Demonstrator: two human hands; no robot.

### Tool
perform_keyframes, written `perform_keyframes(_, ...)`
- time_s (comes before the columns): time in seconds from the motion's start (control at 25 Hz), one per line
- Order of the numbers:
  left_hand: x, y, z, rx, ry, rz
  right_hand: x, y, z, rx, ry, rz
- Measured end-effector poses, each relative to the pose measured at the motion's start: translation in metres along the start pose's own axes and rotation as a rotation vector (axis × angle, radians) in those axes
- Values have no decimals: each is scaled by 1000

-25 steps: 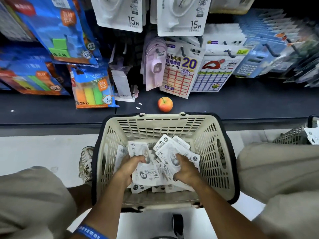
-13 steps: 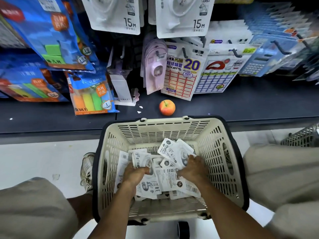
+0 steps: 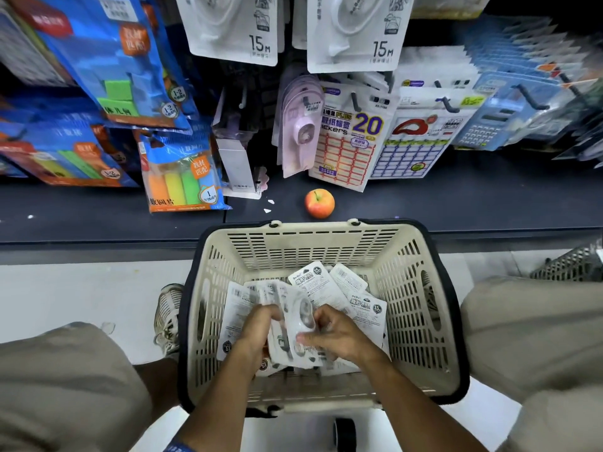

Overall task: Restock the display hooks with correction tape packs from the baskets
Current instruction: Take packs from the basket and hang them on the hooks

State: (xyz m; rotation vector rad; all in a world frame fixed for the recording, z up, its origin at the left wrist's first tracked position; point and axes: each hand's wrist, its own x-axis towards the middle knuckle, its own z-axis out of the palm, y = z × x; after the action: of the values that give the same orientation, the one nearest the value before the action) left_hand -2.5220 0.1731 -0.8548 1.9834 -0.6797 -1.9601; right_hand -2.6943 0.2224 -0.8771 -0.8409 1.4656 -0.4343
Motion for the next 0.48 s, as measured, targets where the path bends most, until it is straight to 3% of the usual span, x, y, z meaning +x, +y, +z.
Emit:
perform_keyframes(0.12,3,-6,-5,60,-76,11,9,-11,5,-92,-57,-69)
perform_keyframes(0.2,9,-12,-8,65,49,41,20,-18,9,-197,-165,-55)
perform_keyframes(0.24,13,-14,-10,36,101,34,26,-21,11,-214,-121,-40)
perform_keyframes(0.36,19,-14,-15,-3,128,14,42,-16,1,-363,363,110)
perform_keyframes(0.4,20,-13,-16,0,124,8,45,-11,-6,-424,435,196)
perform_keyframes(0.48,22,-13,-17,-11,131,-17,49,-4,-18,-500,415,321)
